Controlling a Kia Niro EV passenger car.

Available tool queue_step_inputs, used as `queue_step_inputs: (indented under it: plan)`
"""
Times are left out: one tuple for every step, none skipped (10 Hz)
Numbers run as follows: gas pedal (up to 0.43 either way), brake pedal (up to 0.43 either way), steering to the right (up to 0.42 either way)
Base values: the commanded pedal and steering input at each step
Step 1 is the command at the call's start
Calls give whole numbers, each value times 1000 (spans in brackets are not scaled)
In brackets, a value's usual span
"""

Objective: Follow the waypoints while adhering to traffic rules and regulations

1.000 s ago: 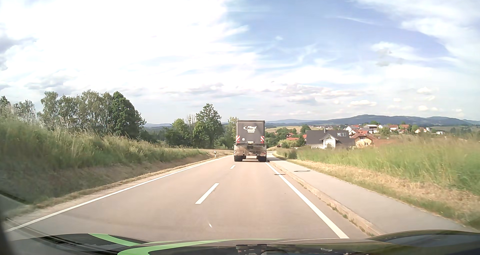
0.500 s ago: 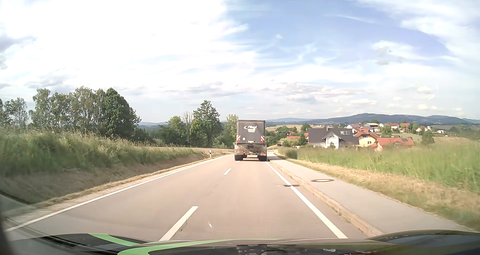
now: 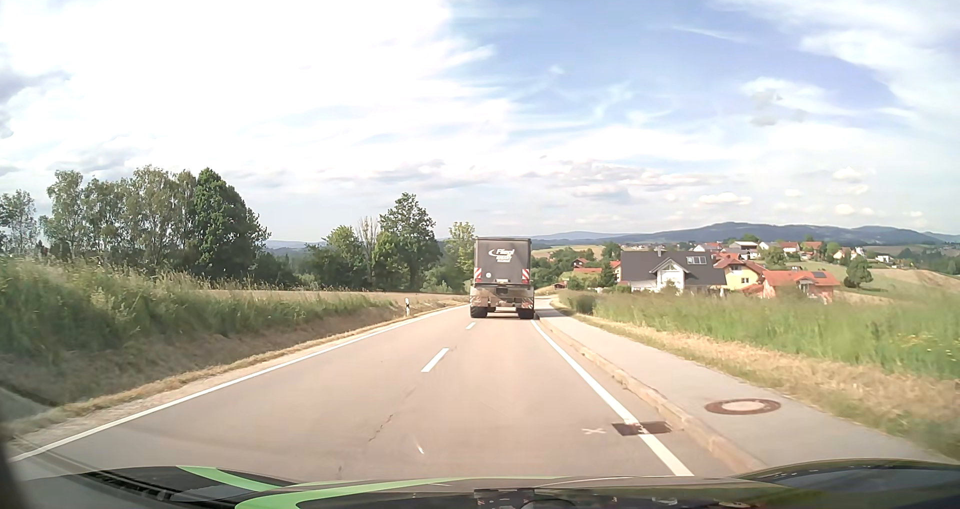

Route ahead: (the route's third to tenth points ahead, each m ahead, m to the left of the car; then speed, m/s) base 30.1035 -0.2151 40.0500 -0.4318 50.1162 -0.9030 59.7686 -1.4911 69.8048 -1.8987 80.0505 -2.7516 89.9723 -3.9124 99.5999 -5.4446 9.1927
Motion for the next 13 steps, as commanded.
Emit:
queue_step_inputs:
  plan:
    - [67,0,0]
    - [67,0,0]
    - [47,0,0]
    - [47,0,0]
    - [47,0,0]
    - [47,0,0]
    - [47,0,0]
    - [47,0,0]
    - [47,0,0]
    - [47,0,0]
    - [39,0,-1]
    - [8,0,-1]
    - [0,0,-1]
